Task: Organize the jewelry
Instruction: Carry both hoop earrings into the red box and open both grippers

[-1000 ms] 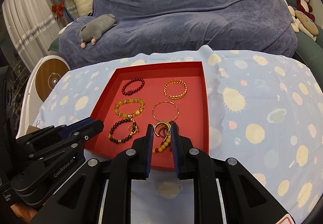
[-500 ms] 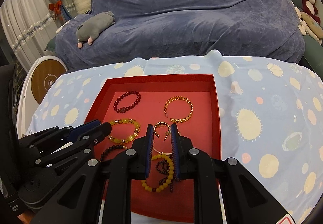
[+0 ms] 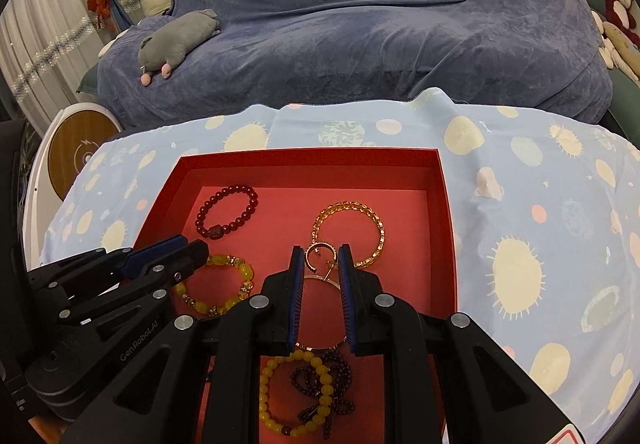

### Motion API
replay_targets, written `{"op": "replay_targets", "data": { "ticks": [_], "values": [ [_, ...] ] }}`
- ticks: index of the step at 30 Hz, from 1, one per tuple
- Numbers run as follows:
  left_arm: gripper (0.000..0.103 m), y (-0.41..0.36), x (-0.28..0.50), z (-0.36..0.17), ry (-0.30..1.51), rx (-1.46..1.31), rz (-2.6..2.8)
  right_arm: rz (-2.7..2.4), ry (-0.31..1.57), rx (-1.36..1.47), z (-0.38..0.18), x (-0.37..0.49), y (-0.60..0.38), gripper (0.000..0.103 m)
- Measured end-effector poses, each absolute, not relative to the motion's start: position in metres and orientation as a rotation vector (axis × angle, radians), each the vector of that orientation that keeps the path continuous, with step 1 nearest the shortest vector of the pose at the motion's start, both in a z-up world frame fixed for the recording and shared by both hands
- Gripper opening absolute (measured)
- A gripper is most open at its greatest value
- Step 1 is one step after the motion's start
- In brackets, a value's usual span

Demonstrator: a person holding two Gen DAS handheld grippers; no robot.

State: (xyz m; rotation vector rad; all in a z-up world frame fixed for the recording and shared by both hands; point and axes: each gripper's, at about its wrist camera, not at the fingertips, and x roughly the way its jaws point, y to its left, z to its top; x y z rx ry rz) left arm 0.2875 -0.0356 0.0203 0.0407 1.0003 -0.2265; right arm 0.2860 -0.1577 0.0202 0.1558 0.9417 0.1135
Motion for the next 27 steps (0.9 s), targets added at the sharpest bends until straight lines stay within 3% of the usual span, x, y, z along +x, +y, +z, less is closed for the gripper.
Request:
{"op": "replay_targets", "data": {
  "ticks": [11, 15, 23, 27],
  "values": [
    [0.019, -0.041, 0.287, 0.018, 1.006, 0.051, -0.211, 0.111, 0.950, 0.161, 0.020, 0.285, -0.156, 0.017],
    [0.034, -0.042, 0.279, 0.027, 0.983, 0.062, -0.201, 0.104, 0.941, 0.153, 0.027, 0.278, -0.153, 0.020],
    [0.036, -0.042, 0.258, 0.051, 0.964, 0.066, -0.187, 0.075, 0.916, 0.150, 0.050, 0.255, -0.155, 0.032],
    [0.044, -0.038, 0.244, 0.062, 0.951, 0.063, -0.173, 0.067, 0.905, 0.142, 0.062, 0.239, -0.154, 0.032]
  ]
}}
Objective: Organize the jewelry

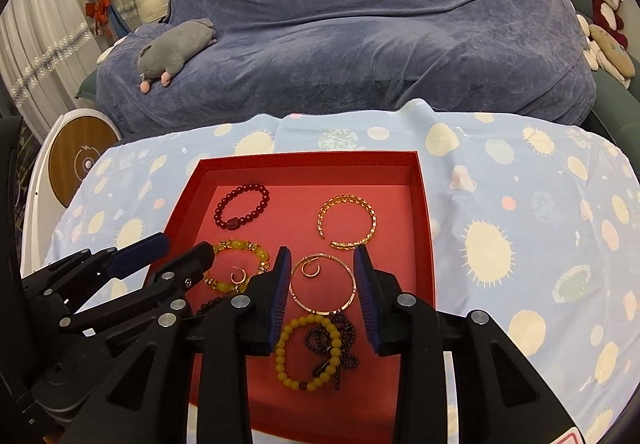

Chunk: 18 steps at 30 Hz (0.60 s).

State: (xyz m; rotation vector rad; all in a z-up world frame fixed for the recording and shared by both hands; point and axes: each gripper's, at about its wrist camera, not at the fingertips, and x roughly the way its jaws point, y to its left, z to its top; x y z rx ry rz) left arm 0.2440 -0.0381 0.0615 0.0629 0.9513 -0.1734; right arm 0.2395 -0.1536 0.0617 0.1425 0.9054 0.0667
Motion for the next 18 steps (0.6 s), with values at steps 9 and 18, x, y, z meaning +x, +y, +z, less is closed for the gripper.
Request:
{"op": "replay_targets", "data": {
  "ticks": [9, 18],
  "values": [
    [0.048, -0.032, 0.204, 0.079, 0.934, 0.070, -0.161, 0.036, 0.894, 0.092, 0.078, 0.196, -0.146, 0.036],
    [0.057, -0.026, 0.164, 0.082, 0.932, 0.071, -0.142, 0.007, 0.890, 0.097, 0.081, 0.151, -0.144, 0.041]
  ]
}}
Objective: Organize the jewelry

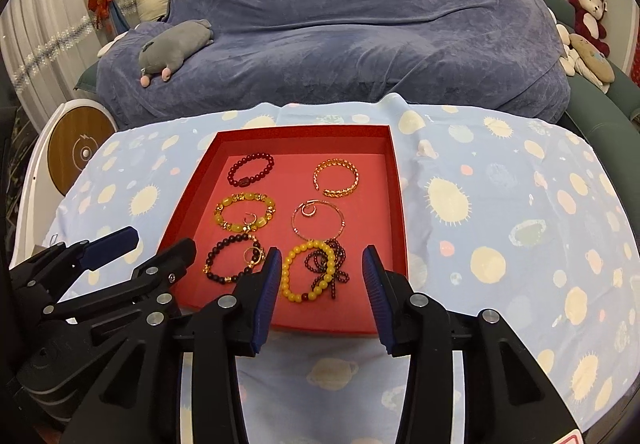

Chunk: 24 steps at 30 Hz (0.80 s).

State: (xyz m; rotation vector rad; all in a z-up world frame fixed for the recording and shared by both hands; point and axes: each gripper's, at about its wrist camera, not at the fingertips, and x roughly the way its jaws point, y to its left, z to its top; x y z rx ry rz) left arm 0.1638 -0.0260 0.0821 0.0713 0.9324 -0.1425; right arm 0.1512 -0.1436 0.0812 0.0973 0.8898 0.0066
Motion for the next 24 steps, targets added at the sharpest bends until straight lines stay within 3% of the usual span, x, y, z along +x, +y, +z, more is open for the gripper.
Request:
{"op": "replay_targets", "data": {
  "ticks": [9, 17, 24],
  "values": [
    [0.066, -0.020, 0.133, 0.082, 0.932, 0.080, -0.111, -0.013, 0.891, 0.111, 0.081, 0.121, -0.142, 0.043],
    [0.073, -0.013, 0.117, 0.084, 0.930, 0.080, -0.085, -0.020, 0.884, 0.124, 0.080, 0.102, -0.145, 0.057],
    [0.077, -0.012, 0.106, 0.079, 0.941, 0.088, -0.069, -0.021, 0.893, 0.090, 0.078, 0.093, -0.143, 0.060]
  ]
}}
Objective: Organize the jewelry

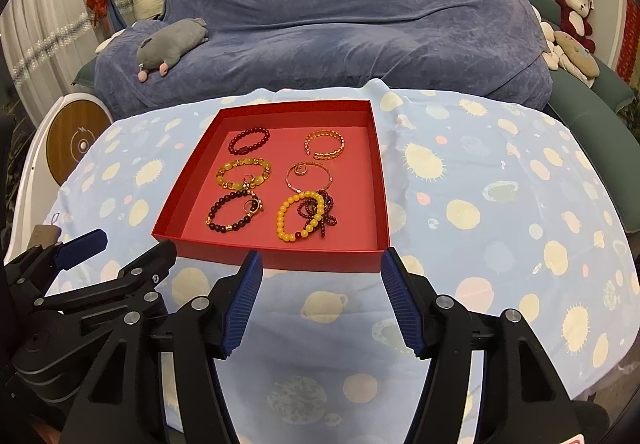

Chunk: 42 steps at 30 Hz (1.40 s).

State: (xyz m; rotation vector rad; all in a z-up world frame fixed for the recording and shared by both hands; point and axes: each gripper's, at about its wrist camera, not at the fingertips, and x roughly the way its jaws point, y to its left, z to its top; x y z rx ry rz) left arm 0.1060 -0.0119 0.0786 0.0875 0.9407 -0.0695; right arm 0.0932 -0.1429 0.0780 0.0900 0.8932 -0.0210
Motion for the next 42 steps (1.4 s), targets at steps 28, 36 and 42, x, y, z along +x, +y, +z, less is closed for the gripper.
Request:
{"op": "replay_targets", "data": {
  "ticks": [28, 36, 42],
  "values": [
    [0.096, -0.005, 0.094, 0.072, 0.933, 0.108, -0.016, -0.082, 0.878, 0.110, 0.070, 0.075, -0.157, 0.097],
    [0.096, -0.004, 0.094, 0.070, 0.935, 0.114, -0.002, -0.080, 0.883, 0.112, 0.068, 0.075, -0.155, 0.096],
    [0.096, -0.003, 0.093, 0.069, 0.939, 0.113, 0.006, -0.079, 0.885, 0.109, 0.067, 0.075, -0.154, 0.096]
  ]
}}
